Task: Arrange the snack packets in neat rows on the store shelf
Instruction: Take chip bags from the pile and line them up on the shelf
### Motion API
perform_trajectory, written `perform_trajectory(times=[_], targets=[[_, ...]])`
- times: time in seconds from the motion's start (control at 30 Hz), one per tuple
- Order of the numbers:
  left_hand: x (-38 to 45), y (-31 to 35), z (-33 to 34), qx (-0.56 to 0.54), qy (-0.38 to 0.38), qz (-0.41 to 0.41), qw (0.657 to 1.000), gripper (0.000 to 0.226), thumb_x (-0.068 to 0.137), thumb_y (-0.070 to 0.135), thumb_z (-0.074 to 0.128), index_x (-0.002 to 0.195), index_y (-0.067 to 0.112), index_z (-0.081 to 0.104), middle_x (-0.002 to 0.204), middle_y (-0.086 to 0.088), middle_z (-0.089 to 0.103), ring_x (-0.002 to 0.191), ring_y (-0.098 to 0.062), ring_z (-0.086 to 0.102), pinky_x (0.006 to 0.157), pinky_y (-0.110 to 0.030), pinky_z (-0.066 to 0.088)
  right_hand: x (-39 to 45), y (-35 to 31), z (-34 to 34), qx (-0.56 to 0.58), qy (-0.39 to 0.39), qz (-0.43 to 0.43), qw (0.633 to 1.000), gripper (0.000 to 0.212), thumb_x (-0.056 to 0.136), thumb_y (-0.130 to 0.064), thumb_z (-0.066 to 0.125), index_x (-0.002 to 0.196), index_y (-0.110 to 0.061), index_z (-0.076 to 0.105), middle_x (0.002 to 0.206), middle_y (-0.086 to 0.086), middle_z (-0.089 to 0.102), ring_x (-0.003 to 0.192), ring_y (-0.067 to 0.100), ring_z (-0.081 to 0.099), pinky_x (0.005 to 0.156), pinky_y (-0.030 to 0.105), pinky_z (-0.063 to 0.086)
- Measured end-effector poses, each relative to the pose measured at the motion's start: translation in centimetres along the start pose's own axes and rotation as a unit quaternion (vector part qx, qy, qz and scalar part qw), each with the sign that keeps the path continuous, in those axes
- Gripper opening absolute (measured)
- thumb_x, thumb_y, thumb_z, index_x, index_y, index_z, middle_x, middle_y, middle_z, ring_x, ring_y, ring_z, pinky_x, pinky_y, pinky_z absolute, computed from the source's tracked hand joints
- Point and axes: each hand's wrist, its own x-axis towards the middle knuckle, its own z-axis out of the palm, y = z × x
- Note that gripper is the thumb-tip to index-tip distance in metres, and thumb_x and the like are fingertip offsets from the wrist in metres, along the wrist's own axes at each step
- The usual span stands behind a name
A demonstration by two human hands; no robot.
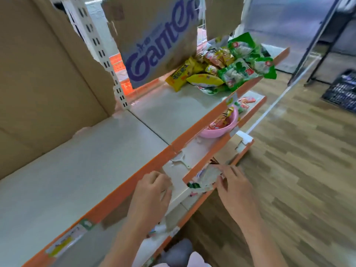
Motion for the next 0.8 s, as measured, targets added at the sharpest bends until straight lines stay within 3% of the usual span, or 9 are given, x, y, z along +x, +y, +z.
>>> perform_trajectory(times=[0.3, 0.47, 0.67, 0.8], targets=[[13.0, 2.6, 4.1, -0.059, -0.007, 0.011, 0.998, 0.016, 0.089, 0.025, 0.057, 0.103, 0.023, 0.065, 0.1, 0.009, 0.056, 0.09, -0.012, 0.054, 0.083, -0.028, 0.046, 9.3, 4.8, -2.6, -0.027, 0.03, 0.013, 0.999, 0.023, 0.075, -0.002, 0.069, 0.094, -0.015, 0.065, 0.093, 0.001, 0.064, 0.085, 0.02, 0.061, 0.063, 0.025, 0.049], [20.4, 4.5, 6.6, -0.037, -0.004, 0.071, 0.997, 0.025, 0.082, 0.033, 0.047, 0.092, 0.019, 0.066, 0.087, 0.003, 0.06, 0.075, -0.017, 0.058, 0.07, -0.025, 0.043, 14.3, 8.1, -3.6, -0.021, 0.032, 0.058, 0.998, 0.022, 0.081, -0.007, 0.065, 0.1, -0.017, 0.065, 0.102, -0.001, 0.063, 0.089, 0.015, 0.057, 0.069, 0.013, 0.036], [25.7, 7.9, 10.6, -0.044, -0.026, 0.053, 0.997, 0.014, 0.082, 0.014, 0.066, 0.095, 0.018, 0.068, 0.091, 0.004, 0.06, 0.081, -0.015, 0.057, 0.074, -0.025, 0.041, 19.4, 13.1, -5.2, -0.012, 0.011, 0.07, 0.997, 0.025, 0.081, -0.006, 0.065, 0.104, -0.017, 0.066, 0.102, -0.004, 0.062, 0.088, 0.005, 0.053, 0.074, 0.013, 0.035], [29.6, 11.8, 14.5, -0.045, -0.032, 0.041, 0.998, 0.017, 0.085, 0.022, 0.062, 0.102, 0.021, 0.066, 0.097, 0.006, 0.059, 0.087, -0.014, 0.057, 0.076, -0.031, 0.049, 23.4, 18.2, -7.6, -0.015, -0.004, 0.059, 0.998, 0.028, 0.079, -0.005, 0.068, 0.105, -0.015, 0.067, 0.102, -0.001, 0.065, 0.089, 0.015, 0.063, 0.074, 0.015, 0.039]])
